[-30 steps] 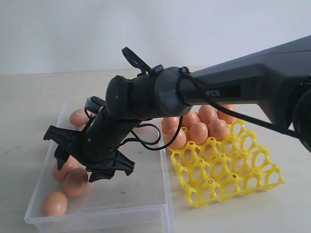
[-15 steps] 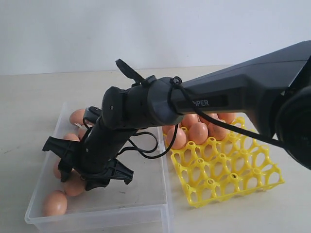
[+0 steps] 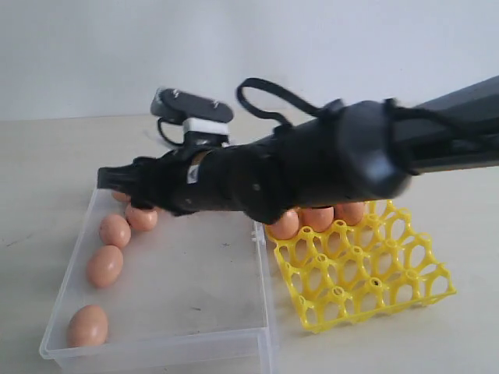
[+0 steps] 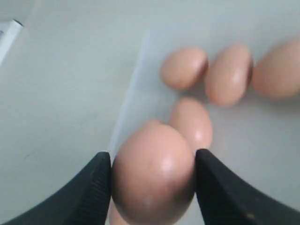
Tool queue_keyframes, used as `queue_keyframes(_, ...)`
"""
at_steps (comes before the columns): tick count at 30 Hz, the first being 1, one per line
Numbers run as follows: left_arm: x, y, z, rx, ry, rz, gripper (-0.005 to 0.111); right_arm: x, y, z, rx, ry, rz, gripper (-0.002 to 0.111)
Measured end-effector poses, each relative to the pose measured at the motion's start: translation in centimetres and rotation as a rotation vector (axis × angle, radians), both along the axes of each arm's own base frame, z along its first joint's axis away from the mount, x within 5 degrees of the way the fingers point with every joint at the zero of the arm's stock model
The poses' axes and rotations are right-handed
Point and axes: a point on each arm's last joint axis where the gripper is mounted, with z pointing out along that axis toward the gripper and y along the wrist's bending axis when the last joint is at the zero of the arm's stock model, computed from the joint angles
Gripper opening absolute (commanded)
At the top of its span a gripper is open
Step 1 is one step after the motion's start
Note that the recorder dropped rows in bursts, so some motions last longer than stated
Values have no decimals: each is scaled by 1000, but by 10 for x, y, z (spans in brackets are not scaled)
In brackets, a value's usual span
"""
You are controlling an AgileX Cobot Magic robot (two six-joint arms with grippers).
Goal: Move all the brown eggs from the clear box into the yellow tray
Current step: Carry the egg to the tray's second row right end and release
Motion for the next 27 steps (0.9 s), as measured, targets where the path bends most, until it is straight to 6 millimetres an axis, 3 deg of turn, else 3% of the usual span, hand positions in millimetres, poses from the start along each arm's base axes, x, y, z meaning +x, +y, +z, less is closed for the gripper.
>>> queue_keyframes(3,0,0,0,0,0,0,0,-2,-33,16,-19,-173,10,0)
queue_keyframes(7,0,0,0,0,0,0,0,-4,-85,22,-106,-267,-22,0)
queue_keyframes(11,0,0,0,0,0,0,0,-4,-139,19,-161,-306,-120,0)
queue_keyframes(17,0,0,0,0,0,0,0,-8,-199,1,-249,-293,-231,0)
queue_keyframes(22,0,0,0,0,0,0,0,-14,-229,-14,-278,-278,-317,0)
queue_keyframes(27,0,0,0,0,0,0,0,-8,-245,-22,-279,-273,-366,0)
